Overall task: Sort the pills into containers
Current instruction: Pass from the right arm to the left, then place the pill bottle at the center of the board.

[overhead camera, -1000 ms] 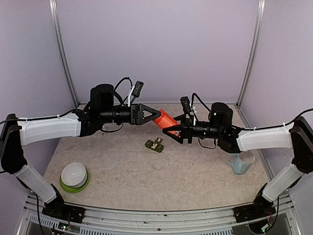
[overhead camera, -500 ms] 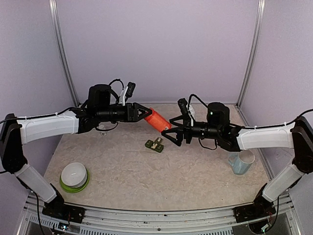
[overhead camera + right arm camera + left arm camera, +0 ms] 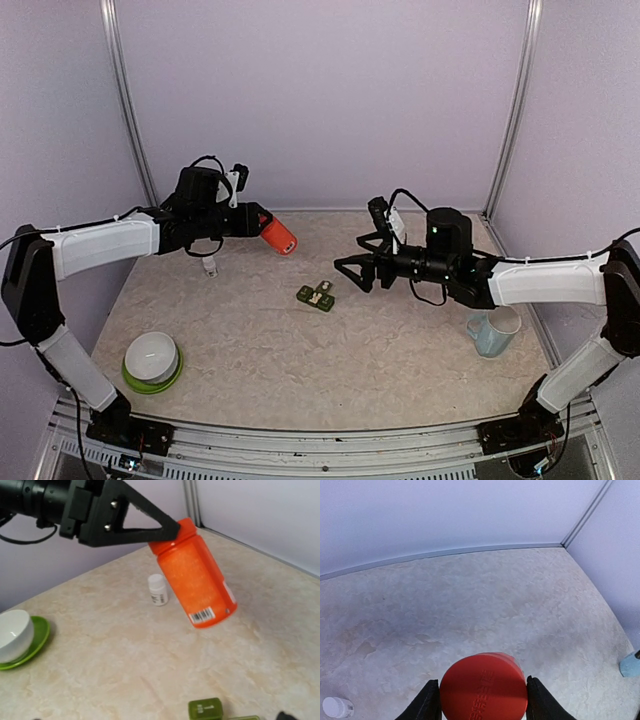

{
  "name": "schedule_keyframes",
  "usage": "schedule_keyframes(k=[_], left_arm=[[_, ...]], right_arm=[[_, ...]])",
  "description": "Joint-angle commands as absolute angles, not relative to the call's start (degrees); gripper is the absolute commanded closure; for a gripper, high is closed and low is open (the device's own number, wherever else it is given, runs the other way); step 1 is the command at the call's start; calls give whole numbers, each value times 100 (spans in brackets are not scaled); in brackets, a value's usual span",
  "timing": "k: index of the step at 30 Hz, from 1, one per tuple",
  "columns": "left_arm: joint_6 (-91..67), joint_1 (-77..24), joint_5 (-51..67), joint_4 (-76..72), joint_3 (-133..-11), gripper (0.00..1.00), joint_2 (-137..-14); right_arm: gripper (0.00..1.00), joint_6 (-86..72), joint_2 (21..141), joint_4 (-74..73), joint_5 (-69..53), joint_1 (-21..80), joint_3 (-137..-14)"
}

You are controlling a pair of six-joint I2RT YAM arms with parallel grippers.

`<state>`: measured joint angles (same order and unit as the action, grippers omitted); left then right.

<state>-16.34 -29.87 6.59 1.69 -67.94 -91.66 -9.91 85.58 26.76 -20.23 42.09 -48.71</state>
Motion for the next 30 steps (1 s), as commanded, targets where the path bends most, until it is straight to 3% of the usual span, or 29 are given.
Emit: schedule_keyframes(k=[1,19,30], left_arm=[[-1290,-2885,-111,257,-7110,73,-9433],[-550,-2331,-2022,486,-7551,73,-10173],[-175,-2197,-2565,360,-7891,73,-10812]], right_arm=[[0,-926,8429,2586,-1715,4210,-4874],[0,-911,8523,2599,-1668,4210,-4858],[0,-882,8567,2610,-1653,4210,-4856]])
